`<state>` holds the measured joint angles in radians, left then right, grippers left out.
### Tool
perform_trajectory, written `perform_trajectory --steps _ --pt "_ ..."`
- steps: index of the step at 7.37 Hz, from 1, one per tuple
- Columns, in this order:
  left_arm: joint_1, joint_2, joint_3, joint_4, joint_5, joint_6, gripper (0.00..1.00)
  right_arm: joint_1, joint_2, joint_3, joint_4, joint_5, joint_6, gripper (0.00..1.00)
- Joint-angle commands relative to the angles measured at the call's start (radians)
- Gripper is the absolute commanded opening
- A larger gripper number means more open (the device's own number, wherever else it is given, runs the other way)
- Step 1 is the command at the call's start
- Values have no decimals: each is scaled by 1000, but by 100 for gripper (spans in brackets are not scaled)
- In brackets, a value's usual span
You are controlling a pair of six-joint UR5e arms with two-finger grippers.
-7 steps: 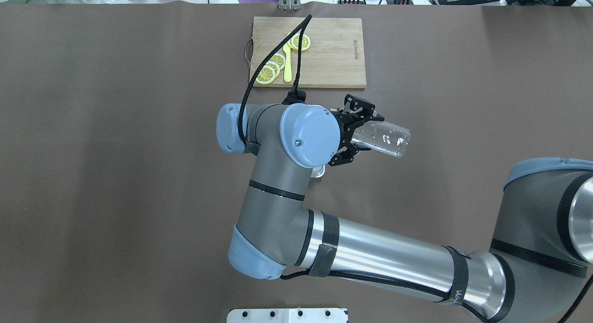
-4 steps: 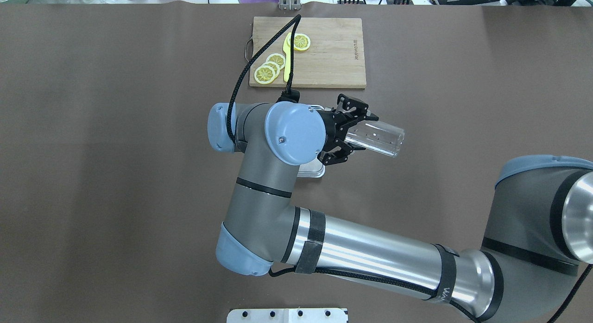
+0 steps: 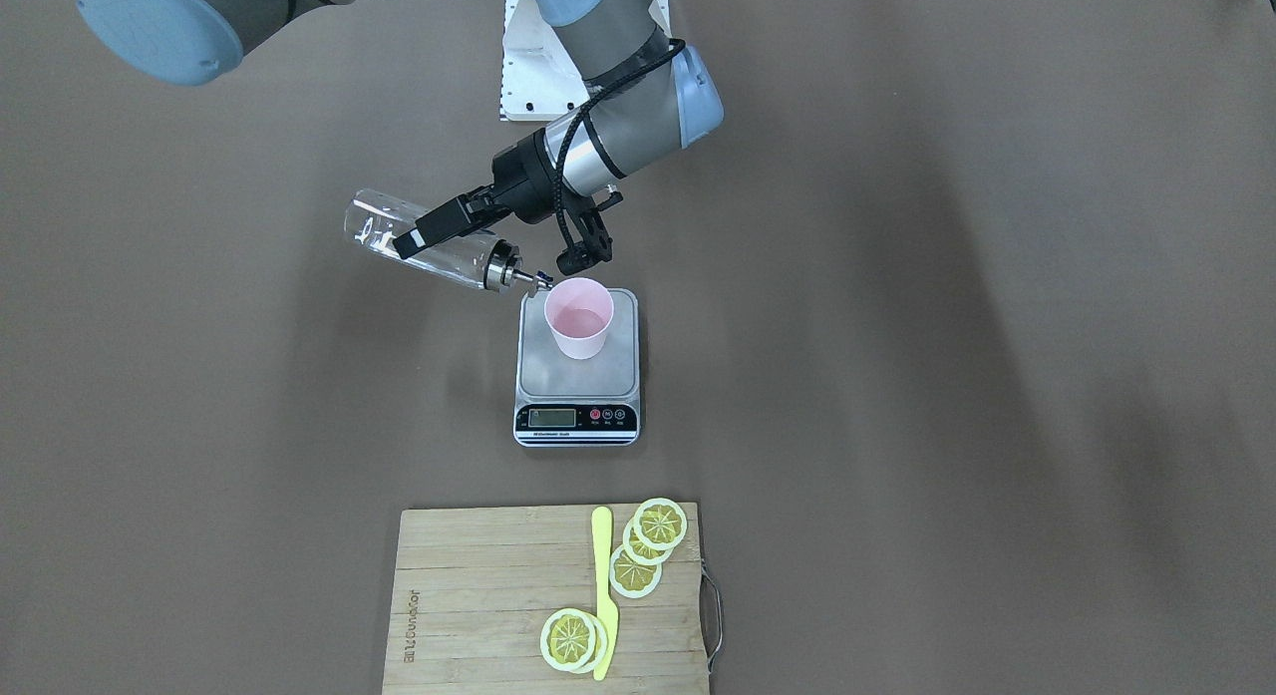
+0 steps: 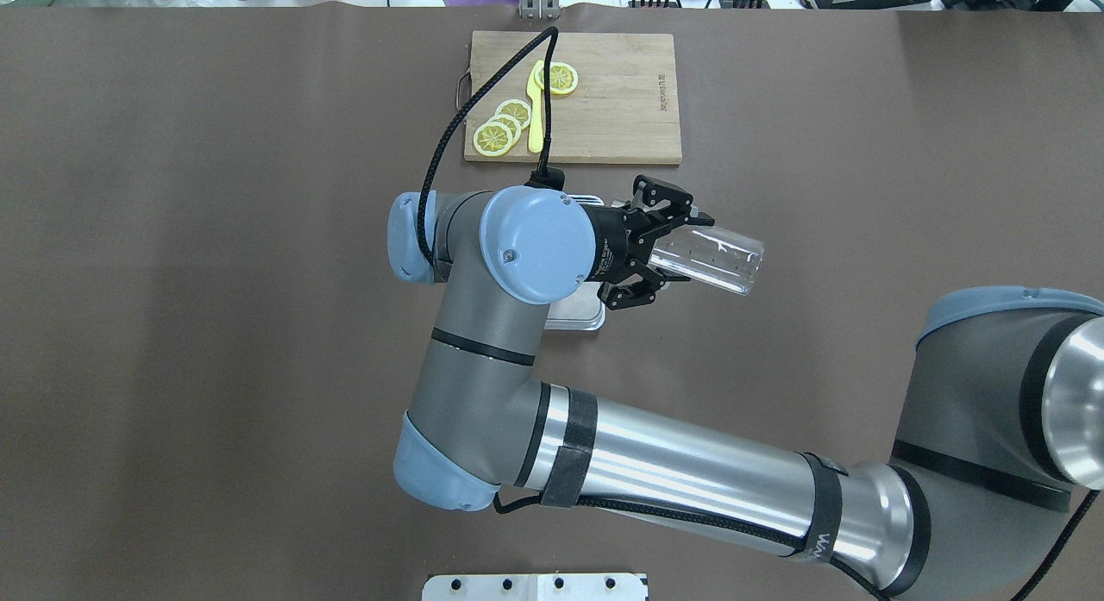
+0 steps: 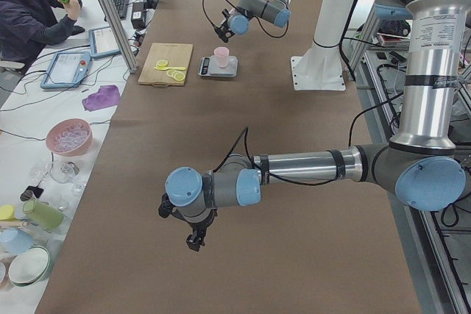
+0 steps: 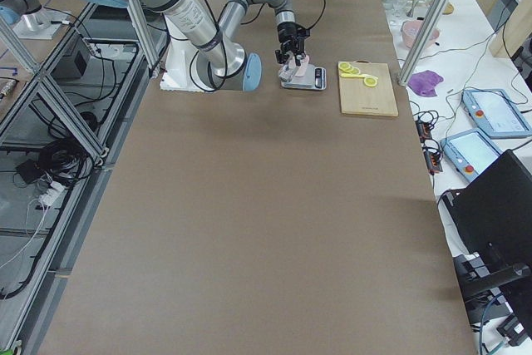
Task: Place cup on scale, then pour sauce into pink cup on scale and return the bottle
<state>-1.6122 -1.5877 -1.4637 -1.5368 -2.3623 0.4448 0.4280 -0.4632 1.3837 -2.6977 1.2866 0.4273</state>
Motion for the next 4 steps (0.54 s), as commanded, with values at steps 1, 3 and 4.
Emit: perform_trajectory --steps 1,3,4 --pt "0 2 0 -2 0 0 98 0 3 0 -27 2 7 0" --pt "0 2 0 -2 0 0 98 0 5 -2 -33 3 18 0" --pt "0 2 0 -2 0 0 98 0 6 -5 -34 3 25 0"
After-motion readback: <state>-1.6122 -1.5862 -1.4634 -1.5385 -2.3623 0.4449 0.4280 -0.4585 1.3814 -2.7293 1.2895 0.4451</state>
